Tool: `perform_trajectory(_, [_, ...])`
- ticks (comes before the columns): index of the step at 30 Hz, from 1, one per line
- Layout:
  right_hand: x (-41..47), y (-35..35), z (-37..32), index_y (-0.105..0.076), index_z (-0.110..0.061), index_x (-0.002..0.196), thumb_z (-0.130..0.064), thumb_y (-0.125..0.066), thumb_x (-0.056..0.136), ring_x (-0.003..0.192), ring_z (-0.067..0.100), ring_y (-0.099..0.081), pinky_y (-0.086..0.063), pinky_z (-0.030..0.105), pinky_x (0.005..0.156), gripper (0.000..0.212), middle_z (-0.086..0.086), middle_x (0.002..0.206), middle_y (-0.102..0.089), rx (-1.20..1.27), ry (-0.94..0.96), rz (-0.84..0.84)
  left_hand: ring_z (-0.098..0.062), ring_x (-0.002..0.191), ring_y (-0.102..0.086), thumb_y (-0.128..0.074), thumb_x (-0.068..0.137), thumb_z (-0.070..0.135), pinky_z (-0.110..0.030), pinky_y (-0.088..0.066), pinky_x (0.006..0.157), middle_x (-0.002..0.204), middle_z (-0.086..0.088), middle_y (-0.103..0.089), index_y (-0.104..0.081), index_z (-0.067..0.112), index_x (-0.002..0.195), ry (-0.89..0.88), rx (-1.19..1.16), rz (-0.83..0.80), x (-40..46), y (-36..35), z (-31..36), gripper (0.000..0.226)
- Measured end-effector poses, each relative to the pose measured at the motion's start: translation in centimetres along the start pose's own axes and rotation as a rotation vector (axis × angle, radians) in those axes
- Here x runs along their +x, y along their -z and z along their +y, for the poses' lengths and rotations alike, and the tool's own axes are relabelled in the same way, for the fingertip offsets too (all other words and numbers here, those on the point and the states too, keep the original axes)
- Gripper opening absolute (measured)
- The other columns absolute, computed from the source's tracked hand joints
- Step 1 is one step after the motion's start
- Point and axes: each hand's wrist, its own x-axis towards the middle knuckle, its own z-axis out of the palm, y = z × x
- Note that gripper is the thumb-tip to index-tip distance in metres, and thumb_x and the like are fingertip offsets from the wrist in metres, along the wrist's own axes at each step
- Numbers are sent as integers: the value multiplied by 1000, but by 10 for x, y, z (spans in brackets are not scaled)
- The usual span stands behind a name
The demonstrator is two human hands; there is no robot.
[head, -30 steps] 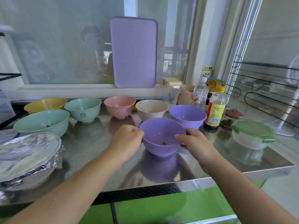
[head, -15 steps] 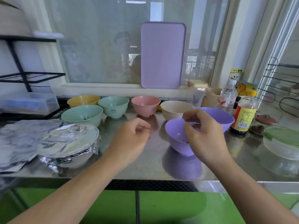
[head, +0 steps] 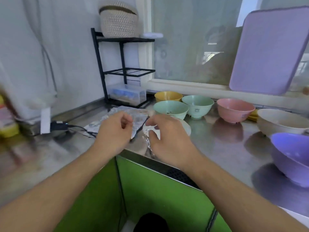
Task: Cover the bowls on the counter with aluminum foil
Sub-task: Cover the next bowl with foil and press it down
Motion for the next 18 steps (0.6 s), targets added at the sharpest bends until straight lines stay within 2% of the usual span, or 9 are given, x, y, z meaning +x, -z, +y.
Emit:
perform_trajectory(2, [22, -24, -13, -70, -9, 116, -1, -61, 91, 106, 21, -59, -34, 19, 85, 28, 8, 114, -68, -24, 50, -67, -12, 87, -68, -56, 91, -4, -31, -54, 86, 93, 9, -73, -68, 25, 95, 45, 115, -4, 13, 18, -36, 32])
perform_trajectory(3, [35, -36, -17, -69, -6, 116, 2, -60, 90, 107, 24, -59, -38, 22, 87, 29, 11, 114, -67, -53, 62, -100, -16, 91, -69, -54, 90, -7, -34, -54, 90, 95, 7, -74, -69, 23, 97, 56, 160, -21, 19, 24, -51, 34])
perform_trajectory(5, [57, -56, -26, -68, -4, 113, 5, -60, 87, 108, 31, -60, -51, 36, 91, 29, 14, 112, -65, -161, 83, -207, -18, 99, -69, -54, 91, -7, -33, -52, 95, 104, 4, -75, -73, 20, 103, 56, 256, -80, 28, 32, -76, 35])
perform_trajectory(6, [67, -64, -29, -66, -4, 110, 4, -61, 86, 107, 33, -61, -53, 41, 87, 26, 14, 106, -64, -234, 93, -286, -18, 105, -69, -55, 93, -4, -33, -52, 99, 109, 3, -76, -74, 21, 108, 45, 297, -120, 32, 33, -86, 35])
perform_trajectory(8, [86, -77, -31, -56, -12, 102, 1, -64, 87, 102, 33, -62, -51, 39, 76, 21, 8, 91, -55, -399, 103, -454, -17, 117, -67, -58, 97, 4, -36, -50, 105, 122, 4, -74, -75, 22, 117, 21, 349, -196, 39, 30, -99, 32])
perform_trajectory(10, [104, -84, -30, -59, -14, 103, -8, -73, 87, 97, 30, -63, -49, 36, 71, 22, 5, 92, -57, -535, 105, -576, -18, 123, -64, -59, 101, 12, -36, -47, 107, 130, 4, -71, -75, 22, 123, -14, 381, -240, 45, 25, -105, 29])
perform_trajectory(12, [119, -89, -25, -54, -13, 84, -15, -80, 86, 88, 27, -60, -44, 32, 64, 26, 1, 83, -58, -637, 115, -652, -19, 123, -64, -59, 102, 15, -34, -45, 107, 131, 3, -72, -76, 22, 124, -63, 388, -251, 51, 18, -106, 29])
perform_trajectory(14, [130, -95, -18, -43, -15, 72, -21, -83, 85, 85, 26, -58, -41, 32, 64, 43, -1, 73, -52, -674, 123, -703, -19, 124, -64, -56, 103, 13, -33, -44, 107, 131, 3, -72, -76, 23, 125, -78, 390, -262, 55, 13, -107, 31])
perform_trajectory(18, [134, -108, -6, -43, -17, 68, -21, -81, 85, 82, 26, -56, -47, 36, 69, 41, -2, 70, -50, -650, 125, -667, -21, 124, -63, -50, 102, 7, -29, -44, 103, 131, 0, -72, -74, 22, 128, -58, 416, -305, 58, 3, -109, 38])
